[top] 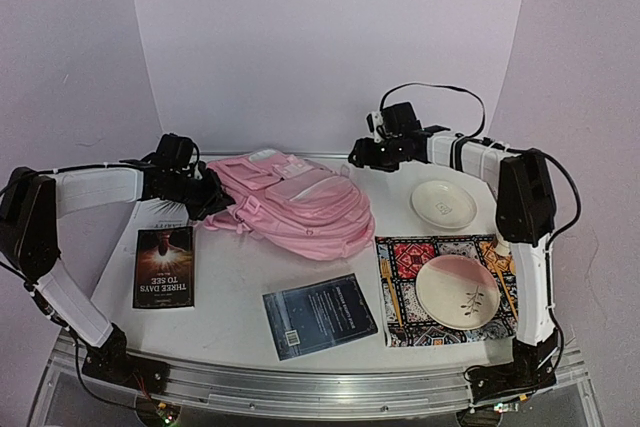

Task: Pack the student bag
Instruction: Rotate the student bag at the center of the board.

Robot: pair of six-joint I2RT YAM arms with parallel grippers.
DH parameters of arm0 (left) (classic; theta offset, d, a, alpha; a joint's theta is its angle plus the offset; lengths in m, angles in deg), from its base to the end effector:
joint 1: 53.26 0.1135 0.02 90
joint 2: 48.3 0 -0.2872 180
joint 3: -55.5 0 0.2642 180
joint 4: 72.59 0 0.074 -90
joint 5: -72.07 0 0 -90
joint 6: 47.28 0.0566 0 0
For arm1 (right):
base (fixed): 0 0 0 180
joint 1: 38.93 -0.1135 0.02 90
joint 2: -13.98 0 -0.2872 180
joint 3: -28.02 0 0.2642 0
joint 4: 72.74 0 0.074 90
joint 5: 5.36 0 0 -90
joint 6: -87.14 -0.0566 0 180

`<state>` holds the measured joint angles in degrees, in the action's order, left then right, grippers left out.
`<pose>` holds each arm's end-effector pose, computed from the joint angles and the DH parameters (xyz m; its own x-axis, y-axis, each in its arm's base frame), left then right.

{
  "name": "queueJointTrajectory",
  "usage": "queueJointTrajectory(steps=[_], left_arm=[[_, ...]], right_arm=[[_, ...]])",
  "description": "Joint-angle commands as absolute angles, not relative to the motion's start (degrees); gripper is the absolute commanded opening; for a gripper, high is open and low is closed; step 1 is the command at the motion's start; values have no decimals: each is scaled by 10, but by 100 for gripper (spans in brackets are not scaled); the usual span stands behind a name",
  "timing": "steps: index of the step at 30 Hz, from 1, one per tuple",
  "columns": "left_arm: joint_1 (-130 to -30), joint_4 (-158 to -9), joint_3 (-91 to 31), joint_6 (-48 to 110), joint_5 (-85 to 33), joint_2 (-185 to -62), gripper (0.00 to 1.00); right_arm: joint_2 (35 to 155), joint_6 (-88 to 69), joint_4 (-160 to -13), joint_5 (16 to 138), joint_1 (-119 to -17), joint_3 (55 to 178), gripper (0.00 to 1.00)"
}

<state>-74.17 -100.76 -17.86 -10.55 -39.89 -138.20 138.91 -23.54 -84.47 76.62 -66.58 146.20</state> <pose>0.3312 -0.1492 0.2365 -0.8573 -0.4682 -0.2142 -0.1803 0.6626 -0.7269 0.5014 0.2716 0.2767 -0.4664 0.1505 -0.8717 -0.4404 0.8151 0.3763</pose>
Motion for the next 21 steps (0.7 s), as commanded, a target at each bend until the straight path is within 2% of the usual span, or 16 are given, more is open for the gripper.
queueJointTrajectory(steps=[1,8,12,17,21], left_arm=[[-751,-937,-186,-143,-404,-1372,0],[-751,-926,-180,-166,-394,-1380,0],[-751,-925,-183,-168,-394,-1385,0],[-752,-925,-180,-168,-392,-1383,0],[-752,-925,-175,-170,-391,-1377,0]], right_arm=[[1242,-262,-851,744,-674,1363,66],[1111,-314,-843,743,-756,1168,66],[1072,-355,-835,756,-806,1097,60],[1055,-392,-823,740,-854,1064,46],[1087,-398,-819,723,-870,1065,43]])
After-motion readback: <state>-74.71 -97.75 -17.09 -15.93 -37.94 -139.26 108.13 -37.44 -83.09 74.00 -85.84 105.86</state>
